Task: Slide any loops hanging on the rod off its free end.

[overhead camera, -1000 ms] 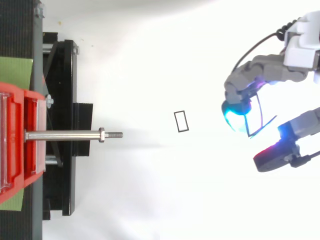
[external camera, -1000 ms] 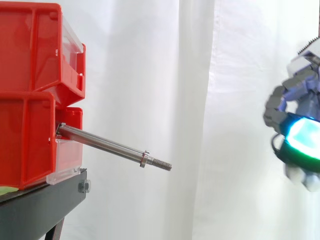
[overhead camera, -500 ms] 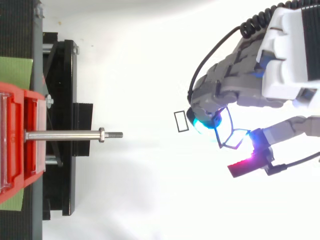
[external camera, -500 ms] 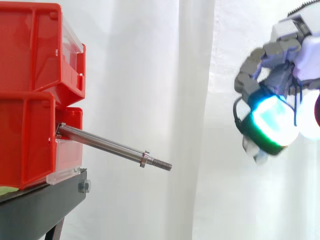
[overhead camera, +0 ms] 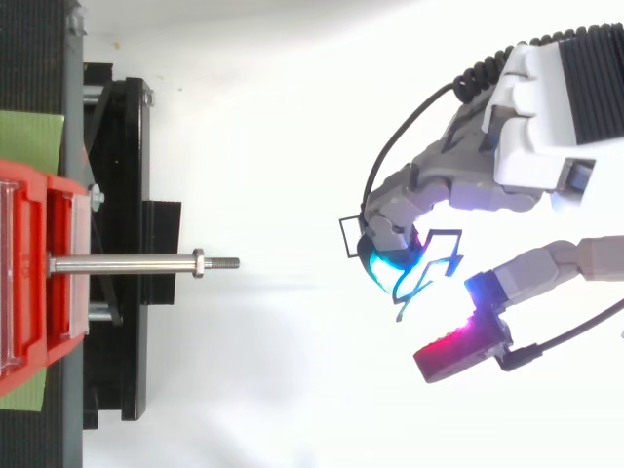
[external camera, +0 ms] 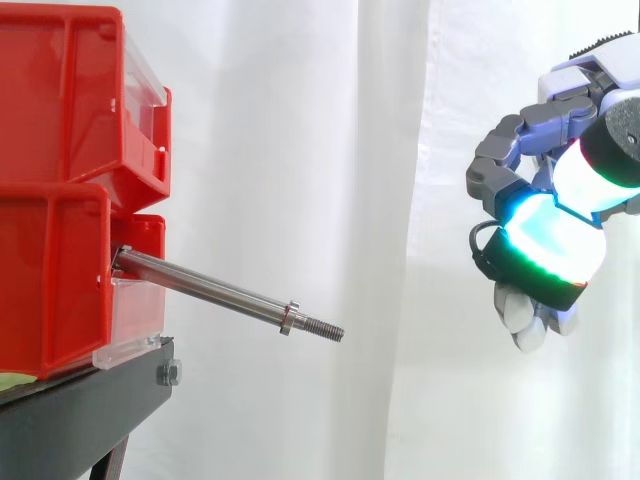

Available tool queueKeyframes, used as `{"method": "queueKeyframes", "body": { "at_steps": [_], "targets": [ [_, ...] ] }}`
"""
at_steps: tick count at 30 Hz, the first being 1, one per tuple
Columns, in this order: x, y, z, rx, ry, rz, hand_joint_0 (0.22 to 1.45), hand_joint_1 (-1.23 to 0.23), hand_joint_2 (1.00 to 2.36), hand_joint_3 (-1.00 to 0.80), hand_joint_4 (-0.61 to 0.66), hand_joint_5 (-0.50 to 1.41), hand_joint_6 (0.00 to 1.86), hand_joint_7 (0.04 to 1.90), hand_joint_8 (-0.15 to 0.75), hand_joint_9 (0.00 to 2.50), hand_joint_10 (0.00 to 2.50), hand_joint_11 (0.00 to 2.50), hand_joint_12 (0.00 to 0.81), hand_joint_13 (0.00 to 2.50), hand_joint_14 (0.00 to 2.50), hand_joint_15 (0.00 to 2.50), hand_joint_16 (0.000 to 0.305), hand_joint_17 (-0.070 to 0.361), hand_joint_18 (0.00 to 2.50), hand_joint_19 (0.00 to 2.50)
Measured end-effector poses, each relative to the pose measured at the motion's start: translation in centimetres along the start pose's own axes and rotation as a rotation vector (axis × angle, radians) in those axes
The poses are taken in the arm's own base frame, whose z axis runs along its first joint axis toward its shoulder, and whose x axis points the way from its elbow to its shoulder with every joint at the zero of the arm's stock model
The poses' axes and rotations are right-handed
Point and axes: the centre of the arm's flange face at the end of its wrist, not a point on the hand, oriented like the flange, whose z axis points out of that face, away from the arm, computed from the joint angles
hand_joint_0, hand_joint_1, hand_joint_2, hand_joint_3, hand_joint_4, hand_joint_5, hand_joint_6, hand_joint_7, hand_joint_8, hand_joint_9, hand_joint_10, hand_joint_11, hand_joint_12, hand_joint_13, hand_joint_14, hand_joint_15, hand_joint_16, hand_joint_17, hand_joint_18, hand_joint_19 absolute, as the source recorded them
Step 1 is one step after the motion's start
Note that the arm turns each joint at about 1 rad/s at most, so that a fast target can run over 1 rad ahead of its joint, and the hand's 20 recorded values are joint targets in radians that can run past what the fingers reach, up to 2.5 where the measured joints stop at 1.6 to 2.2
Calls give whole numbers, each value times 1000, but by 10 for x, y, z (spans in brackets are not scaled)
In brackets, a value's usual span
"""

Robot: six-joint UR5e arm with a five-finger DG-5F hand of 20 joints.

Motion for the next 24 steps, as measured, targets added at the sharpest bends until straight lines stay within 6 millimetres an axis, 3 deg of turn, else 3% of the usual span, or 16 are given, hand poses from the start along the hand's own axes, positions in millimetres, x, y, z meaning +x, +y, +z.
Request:
{"method": "queueKeyframes", "body": {
  "at_steps": [8,24],
  "targets": [
    [0,-3,-2,15,6,51,634,-765,1011,-359,99,-192,900,1078,299,827,10,294,321,881,7,171,47,105,899,362],
    [3,-7,-7,62,27,304,707,-881,1000,-500,92,-203,906,1064,287,826,11,318,315,886,7,165,45,102,909,338]
  ]
}}
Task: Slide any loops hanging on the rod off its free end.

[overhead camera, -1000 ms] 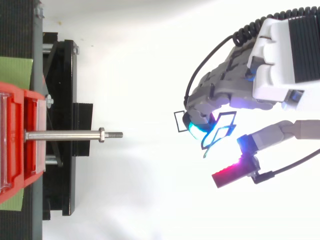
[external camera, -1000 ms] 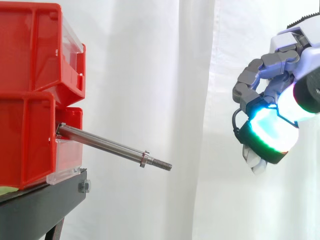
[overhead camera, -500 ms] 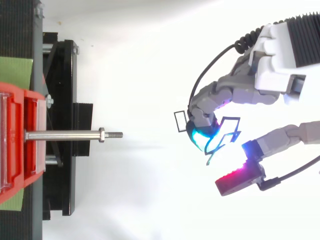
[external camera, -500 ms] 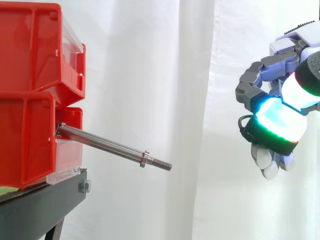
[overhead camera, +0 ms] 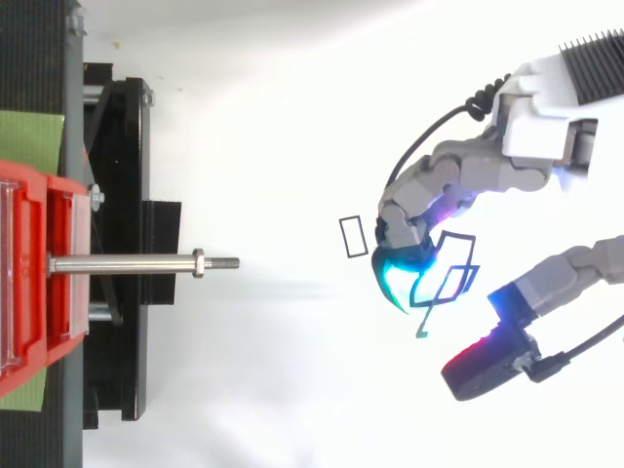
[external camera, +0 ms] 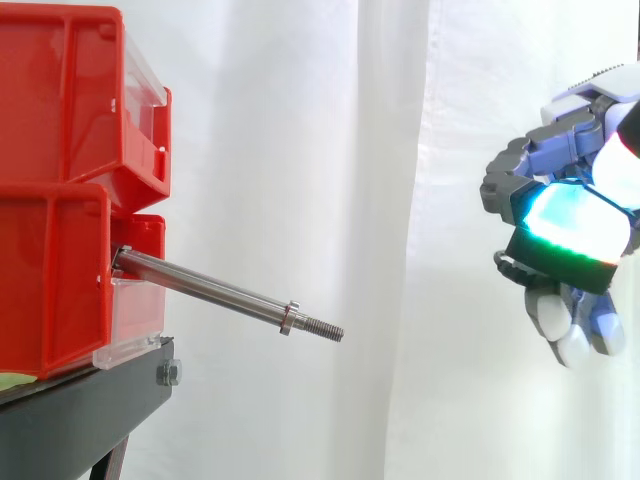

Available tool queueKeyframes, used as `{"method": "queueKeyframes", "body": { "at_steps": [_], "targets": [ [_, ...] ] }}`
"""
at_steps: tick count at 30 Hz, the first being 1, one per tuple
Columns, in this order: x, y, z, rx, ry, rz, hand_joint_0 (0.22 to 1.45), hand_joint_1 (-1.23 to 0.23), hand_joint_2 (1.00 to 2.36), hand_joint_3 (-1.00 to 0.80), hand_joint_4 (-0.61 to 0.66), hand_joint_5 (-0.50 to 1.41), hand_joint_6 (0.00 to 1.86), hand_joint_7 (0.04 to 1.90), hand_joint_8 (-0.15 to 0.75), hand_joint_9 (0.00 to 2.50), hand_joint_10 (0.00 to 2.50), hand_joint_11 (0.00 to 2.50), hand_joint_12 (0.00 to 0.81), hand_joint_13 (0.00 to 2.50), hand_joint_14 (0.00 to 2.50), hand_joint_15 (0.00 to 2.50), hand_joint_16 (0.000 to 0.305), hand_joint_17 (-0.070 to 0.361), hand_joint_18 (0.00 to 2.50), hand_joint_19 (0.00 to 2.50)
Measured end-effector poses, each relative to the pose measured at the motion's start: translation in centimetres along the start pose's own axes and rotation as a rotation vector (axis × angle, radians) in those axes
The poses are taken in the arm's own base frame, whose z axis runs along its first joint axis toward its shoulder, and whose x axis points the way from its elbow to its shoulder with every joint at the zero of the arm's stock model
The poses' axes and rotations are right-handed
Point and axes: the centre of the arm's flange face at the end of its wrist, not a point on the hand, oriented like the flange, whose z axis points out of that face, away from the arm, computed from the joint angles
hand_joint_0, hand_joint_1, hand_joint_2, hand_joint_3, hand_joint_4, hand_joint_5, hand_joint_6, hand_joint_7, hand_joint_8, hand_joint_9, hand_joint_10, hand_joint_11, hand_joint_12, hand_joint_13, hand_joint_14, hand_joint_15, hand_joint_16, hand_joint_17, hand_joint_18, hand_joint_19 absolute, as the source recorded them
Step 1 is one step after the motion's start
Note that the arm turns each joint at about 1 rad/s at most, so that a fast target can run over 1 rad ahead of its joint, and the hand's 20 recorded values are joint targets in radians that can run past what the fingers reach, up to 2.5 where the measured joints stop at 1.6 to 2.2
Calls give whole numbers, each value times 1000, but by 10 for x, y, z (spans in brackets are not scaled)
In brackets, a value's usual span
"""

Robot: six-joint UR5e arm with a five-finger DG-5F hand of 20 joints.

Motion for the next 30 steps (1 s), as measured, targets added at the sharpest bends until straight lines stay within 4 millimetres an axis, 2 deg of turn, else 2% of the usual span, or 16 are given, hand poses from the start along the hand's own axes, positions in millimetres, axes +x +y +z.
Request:
{"method": "queueKeyframes", "body": {
  "at_steps": [13,18,30],
  "targets": [
    [5,-8,-10,99,22,310,696,-868,1000,-496,114,-203,904,1094,288,834,11,316,314,896,7,170,45,101,914,336],
    [6,-8,-11,110,25,336,645,-759,1004,-454,111,-196,906,1103,304,867,13,329,317,905,8,178,46,103,920,355],
    [8,-9,-13,127,35,340,606,-754,1000,-500,150,-189,880,1031,307,878,11,334,322,912,9,185,46,104,925,369]
  ]
}}
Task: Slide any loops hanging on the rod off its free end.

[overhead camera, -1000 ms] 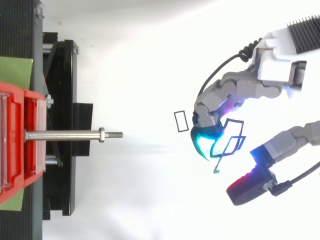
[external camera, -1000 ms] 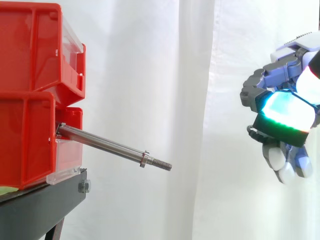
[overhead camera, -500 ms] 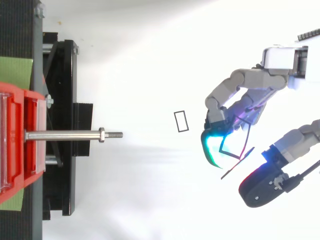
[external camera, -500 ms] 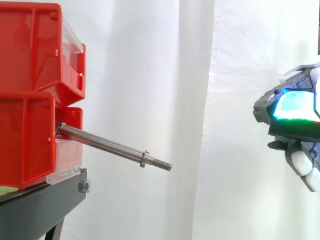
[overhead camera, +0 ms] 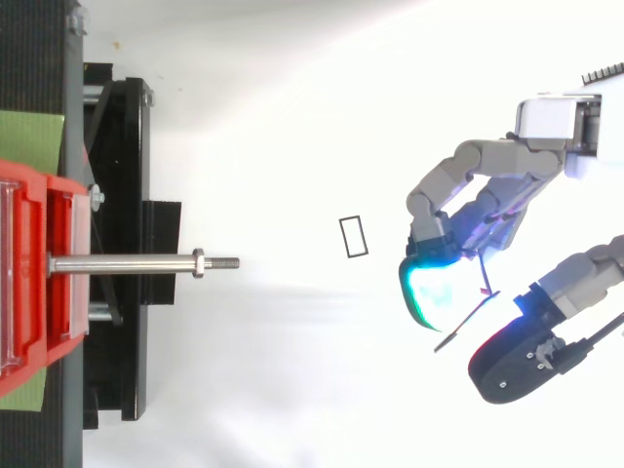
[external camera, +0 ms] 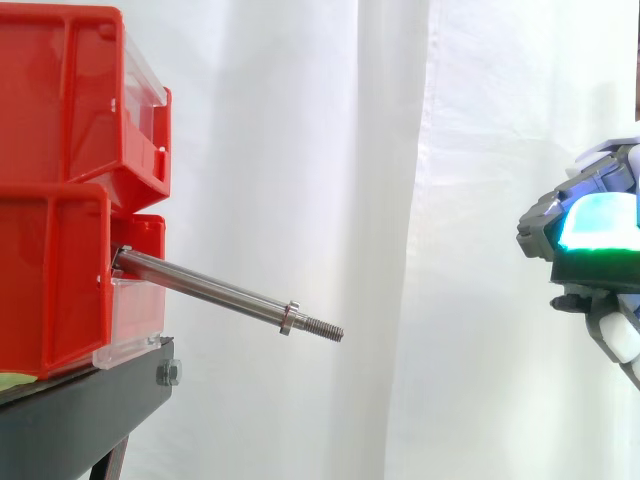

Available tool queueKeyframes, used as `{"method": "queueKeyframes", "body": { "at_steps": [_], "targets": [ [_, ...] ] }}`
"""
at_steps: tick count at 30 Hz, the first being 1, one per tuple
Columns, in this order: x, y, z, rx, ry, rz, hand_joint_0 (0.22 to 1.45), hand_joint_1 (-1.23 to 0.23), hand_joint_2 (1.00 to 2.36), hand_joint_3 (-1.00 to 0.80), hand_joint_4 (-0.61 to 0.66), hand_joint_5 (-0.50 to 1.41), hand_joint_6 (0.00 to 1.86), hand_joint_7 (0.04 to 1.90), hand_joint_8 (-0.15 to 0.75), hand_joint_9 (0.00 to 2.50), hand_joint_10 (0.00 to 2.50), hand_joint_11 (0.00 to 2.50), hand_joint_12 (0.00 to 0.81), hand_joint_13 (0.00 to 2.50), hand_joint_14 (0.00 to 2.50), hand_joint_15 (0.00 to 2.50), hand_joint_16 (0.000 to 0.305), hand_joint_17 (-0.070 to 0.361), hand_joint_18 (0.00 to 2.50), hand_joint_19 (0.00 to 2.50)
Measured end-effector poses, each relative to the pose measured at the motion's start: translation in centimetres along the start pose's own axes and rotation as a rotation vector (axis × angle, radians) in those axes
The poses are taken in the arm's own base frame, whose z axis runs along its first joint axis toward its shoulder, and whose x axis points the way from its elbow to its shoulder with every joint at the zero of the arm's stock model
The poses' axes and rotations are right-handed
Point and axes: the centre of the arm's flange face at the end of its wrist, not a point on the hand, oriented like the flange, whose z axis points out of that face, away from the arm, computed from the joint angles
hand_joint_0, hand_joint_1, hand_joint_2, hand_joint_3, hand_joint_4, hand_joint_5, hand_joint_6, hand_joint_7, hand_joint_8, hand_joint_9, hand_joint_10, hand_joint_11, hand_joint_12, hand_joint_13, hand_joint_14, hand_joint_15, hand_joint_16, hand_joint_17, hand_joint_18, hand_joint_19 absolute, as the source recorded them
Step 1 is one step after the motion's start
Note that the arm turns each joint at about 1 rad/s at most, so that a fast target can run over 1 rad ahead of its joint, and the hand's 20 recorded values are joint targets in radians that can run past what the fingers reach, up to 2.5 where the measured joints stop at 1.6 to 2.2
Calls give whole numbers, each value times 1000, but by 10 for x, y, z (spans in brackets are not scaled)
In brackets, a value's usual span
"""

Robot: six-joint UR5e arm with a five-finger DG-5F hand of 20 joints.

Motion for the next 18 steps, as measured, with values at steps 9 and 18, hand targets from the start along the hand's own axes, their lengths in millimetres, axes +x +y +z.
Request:
{"method": "queueKeyframes", "body": {
  "at_steps": [9,18],
  "targets": [
    [0,-1,-1,5,0,3,588,-692,1000,-500,157,-180,857,1040,311,893,12,337,319,919,7,184,47,105,924,371],
    [0,-1,-1,7,0,16,563,-675,1000,-500,163,-177,851,1036,311,899,11,330,325,923,7,188,47,107,928,372]
  ]
}}
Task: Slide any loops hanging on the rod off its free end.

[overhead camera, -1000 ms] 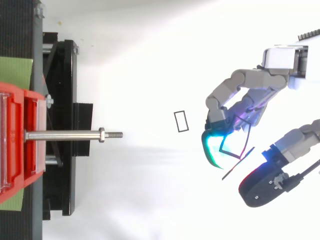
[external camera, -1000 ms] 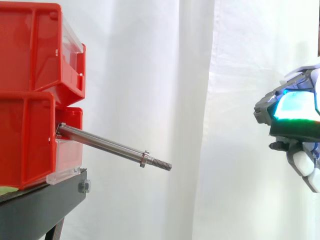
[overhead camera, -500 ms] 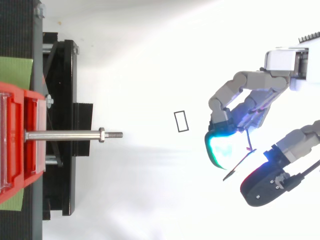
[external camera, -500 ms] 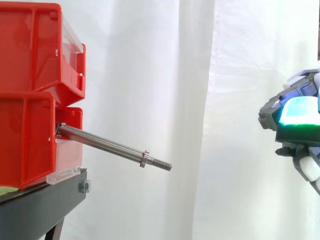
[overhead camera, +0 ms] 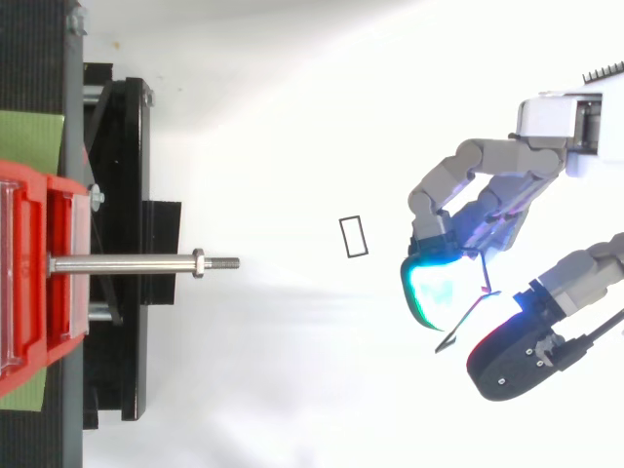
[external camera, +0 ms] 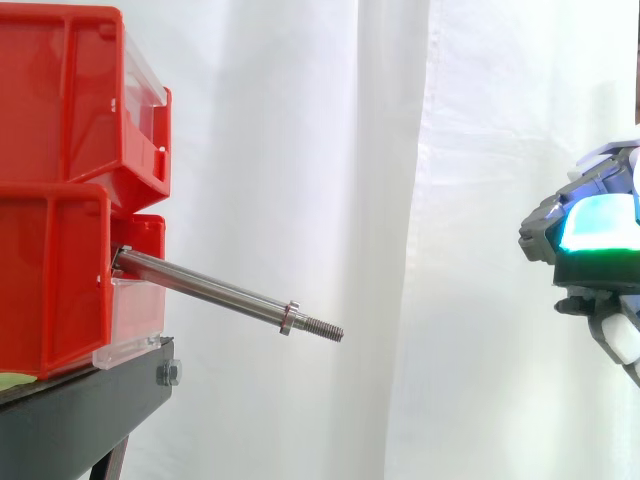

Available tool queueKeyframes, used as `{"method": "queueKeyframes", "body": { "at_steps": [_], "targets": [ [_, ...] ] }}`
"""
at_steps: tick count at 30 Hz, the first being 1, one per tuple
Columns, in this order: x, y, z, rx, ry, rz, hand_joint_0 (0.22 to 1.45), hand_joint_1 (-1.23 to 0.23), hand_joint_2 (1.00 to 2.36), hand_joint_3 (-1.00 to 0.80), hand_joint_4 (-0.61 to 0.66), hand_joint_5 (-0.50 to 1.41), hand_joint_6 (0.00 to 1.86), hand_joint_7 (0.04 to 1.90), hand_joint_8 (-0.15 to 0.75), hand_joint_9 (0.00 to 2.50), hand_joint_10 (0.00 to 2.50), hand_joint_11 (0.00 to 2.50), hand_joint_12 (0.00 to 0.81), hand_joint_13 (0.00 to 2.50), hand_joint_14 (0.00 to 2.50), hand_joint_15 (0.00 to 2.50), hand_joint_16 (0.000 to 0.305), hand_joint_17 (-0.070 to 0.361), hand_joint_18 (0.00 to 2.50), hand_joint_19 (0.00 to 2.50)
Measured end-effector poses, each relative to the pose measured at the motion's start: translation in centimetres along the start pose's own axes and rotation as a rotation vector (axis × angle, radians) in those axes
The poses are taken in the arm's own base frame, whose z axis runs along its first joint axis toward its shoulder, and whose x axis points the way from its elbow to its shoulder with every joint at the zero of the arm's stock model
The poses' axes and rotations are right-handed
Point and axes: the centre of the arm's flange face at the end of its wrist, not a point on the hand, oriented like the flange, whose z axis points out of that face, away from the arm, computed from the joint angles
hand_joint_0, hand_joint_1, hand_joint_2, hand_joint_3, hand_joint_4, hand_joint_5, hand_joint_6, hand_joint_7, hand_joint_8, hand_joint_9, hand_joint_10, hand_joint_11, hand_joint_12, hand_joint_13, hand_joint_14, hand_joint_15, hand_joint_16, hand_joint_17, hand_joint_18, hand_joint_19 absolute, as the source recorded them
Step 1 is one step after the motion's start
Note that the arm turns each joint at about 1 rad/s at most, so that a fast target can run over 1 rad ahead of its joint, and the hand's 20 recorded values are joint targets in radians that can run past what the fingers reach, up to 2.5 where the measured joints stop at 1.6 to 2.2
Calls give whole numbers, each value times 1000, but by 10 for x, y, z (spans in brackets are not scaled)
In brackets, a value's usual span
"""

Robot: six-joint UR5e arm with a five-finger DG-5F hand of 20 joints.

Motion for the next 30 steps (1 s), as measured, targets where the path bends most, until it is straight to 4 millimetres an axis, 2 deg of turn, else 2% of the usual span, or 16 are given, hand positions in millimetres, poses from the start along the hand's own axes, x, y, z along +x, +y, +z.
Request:
{"method": "queueKeyframes", "body": {
  "at_steps": [17,20,30],
  "targets": [
    [0,0,0,0,0,4,511,-681,1000,-500,169,-173,837,998,320,903,11,327,335,929,7,187,50,113,942,360],
    [0,0,0,0,0,4,586,-698,1000,-500,155,-166,832,1059,308,903,11,330,319,923,7,186,47,105,919,385],
    [0,0,0,0,1,4,586,-737,1022,-186,44,-165,894,1135,314,917,12,338,319,936,7,190,46,105,923,386]
  ]
}}
